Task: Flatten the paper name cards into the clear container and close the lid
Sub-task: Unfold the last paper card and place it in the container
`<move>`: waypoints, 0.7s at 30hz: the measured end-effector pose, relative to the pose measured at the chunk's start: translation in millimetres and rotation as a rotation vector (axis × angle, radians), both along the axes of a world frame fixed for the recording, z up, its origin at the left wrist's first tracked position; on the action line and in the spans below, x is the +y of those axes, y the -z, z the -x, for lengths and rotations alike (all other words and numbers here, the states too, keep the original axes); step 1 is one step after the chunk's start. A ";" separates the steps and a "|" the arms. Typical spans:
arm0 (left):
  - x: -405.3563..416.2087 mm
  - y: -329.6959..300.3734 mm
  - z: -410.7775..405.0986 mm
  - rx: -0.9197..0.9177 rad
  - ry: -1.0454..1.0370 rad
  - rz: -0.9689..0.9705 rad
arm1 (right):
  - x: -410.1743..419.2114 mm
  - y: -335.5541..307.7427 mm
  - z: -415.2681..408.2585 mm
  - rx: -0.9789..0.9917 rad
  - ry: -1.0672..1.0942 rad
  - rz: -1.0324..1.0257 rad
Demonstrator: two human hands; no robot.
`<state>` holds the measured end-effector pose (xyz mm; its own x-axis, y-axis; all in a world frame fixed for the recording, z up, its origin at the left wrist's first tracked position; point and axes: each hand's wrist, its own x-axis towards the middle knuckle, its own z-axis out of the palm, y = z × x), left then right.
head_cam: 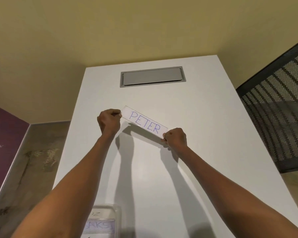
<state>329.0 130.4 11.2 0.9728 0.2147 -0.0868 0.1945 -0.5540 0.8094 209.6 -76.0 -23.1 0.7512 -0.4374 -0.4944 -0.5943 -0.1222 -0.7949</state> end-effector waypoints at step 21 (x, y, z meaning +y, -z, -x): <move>-35.0 22.8 97.9 0.140 0.096 -0.036 | -74.4 8.6 52.4 -0.120 -0.078 0.543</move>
<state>231.2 95.5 -11.7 0.9679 0.1271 -0.2166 0.2488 -0.6039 0.7573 157.2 -150.4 -31.7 0.8287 -0.5459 -0.1234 -0.4766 -0.5726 -0.6671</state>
